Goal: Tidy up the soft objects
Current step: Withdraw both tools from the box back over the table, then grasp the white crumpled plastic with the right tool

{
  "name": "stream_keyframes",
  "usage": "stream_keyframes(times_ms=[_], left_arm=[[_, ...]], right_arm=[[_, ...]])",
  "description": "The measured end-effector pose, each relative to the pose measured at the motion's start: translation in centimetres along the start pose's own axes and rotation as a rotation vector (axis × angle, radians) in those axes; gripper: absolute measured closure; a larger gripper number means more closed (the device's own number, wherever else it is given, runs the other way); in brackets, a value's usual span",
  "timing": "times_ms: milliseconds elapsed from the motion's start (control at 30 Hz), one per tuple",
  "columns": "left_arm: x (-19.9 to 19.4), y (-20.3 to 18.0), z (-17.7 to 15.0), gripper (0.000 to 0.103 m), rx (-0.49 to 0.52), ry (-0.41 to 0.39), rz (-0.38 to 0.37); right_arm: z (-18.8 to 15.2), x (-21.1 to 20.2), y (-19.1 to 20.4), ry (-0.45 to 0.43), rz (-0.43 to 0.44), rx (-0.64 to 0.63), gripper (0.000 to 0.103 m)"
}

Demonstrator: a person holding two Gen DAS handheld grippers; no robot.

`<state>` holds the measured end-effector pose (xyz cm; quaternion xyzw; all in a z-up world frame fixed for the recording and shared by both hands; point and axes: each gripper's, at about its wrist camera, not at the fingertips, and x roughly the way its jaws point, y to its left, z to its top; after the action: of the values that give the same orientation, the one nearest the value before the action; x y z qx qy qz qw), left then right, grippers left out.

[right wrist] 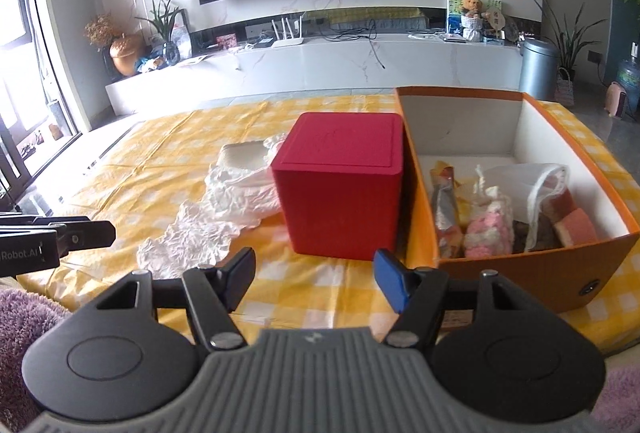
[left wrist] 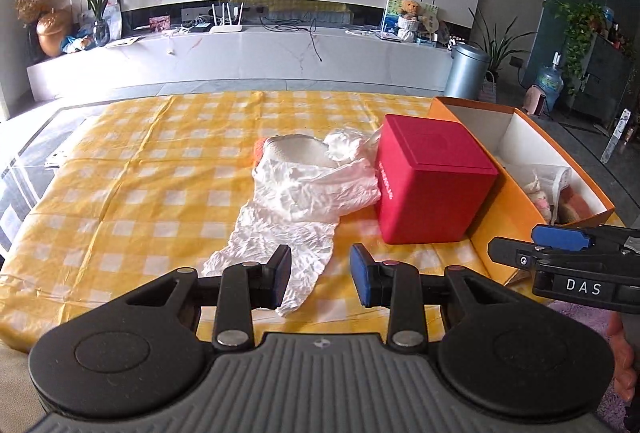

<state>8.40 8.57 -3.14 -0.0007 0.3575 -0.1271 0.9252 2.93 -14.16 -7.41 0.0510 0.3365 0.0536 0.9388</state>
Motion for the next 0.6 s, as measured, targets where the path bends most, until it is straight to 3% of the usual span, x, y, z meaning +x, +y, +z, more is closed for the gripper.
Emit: stream_keyframes(times_ms=[200, 600], left_arm=[[1.4, 2.3, 0.7, 0.063, 0.029, 0.047, -0.005], [6.3, 5.3, 2.1, 0.064, 0.103, 0.162, 0.022]], right_arm=[[0.4, 3.0, 2.5, 0.048, 0.034, -0.065, 0.044], [1.2, 10.2, 8.2, 0.14, 0.165, -0.271, 0.047]])
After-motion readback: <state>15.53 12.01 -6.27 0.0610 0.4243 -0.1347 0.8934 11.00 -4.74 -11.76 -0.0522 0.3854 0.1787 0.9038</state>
